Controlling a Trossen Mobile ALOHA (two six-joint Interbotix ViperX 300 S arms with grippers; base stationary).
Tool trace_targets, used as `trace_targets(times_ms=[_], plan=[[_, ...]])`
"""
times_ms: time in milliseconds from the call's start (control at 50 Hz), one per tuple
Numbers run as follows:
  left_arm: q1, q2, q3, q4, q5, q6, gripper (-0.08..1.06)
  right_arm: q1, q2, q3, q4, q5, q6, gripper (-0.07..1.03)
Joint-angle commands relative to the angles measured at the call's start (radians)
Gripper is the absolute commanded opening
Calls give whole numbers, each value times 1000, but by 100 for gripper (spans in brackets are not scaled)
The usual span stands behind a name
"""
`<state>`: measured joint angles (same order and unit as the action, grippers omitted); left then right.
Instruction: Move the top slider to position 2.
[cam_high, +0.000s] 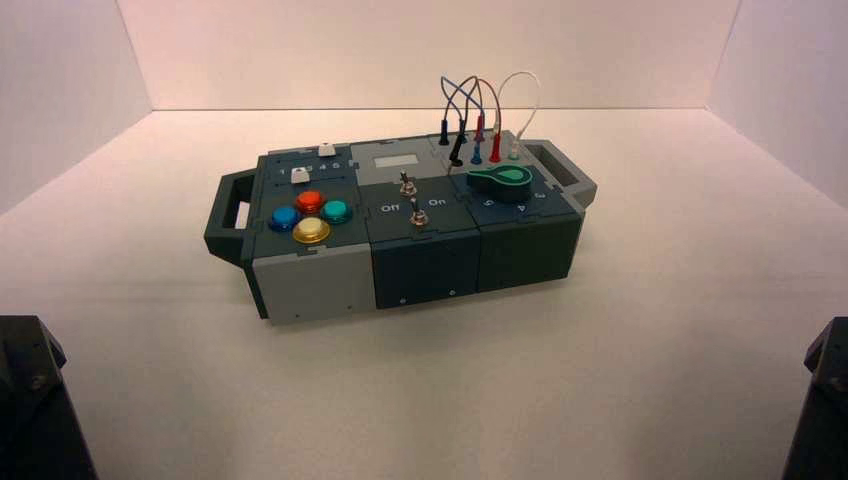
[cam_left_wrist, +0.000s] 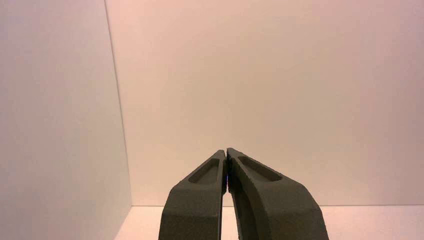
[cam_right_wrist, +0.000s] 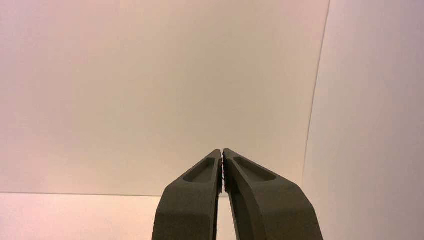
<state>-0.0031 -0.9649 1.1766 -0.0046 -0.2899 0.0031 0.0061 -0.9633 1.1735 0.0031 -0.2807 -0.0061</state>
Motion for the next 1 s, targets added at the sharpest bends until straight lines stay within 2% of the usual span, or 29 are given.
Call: trace_targets(times_ms=[20,80,440,620,800,1000], plan=[[-52,12,54,-35,11,-6,-4,20,28,-32,44,126,5,-2],[-63,37,25,-35,37,-3,-4,25,44,-55,48,173,5,-2],[-152,207,-112,-29,202,5,-4,106,146,-127,49,324,3,-2],[-201,259,-179,-29,325,14,-4,196,241,-181,54,414,3,-2],[-222,272,-204,-29,428,14,-4,293,354,-245,54,469,-6,-2],[-239,255,-198,-29,509,12,-3,359,483,-311,54,499,-9,-2]])
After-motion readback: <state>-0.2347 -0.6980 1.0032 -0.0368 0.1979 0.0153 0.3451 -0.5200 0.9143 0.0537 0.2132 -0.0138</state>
